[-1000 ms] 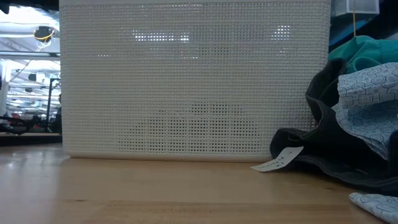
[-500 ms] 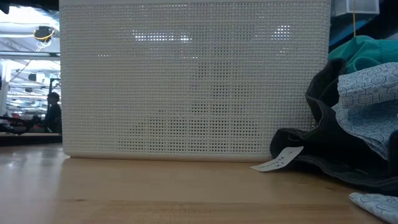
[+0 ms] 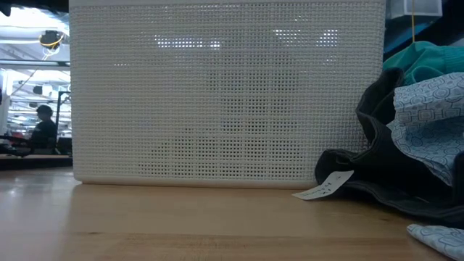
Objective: Sort clothes
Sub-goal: Put the blue shorts into the bottom white bin
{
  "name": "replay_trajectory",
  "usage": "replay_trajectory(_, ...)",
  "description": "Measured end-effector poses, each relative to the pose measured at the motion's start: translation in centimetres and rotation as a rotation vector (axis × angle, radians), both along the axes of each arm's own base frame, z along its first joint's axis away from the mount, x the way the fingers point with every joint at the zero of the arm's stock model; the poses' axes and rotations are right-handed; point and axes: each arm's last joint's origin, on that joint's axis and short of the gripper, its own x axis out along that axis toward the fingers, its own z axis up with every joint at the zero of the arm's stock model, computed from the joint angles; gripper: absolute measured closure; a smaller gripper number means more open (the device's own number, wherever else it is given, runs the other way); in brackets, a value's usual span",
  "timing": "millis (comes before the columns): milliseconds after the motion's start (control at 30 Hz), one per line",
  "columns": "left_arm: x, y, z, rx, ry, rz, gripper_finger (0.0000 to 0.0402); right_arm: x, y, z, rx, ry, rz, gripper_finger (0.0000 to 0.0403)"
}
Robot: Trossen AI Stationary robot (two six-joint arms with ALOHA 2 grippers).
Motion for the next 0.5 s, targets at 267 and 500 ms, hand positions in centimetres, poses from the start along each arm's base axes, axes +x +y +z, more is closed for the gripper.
replay_trajectory(267, 0.0, 0.0, 0.0, 0.000, 0.000, 0.000, 0.0251, 2.4, -1.7, -3.8, 0.151, 0.121, 0.024, 0.0393)
replay_trajectory(500, 0.0, 0.0, 0.0, 0.000, 0.000, 0.000, 0.0251, 3.6, -2.7, -5.8, 0.271, 0.176, 0.049, 0.0393)
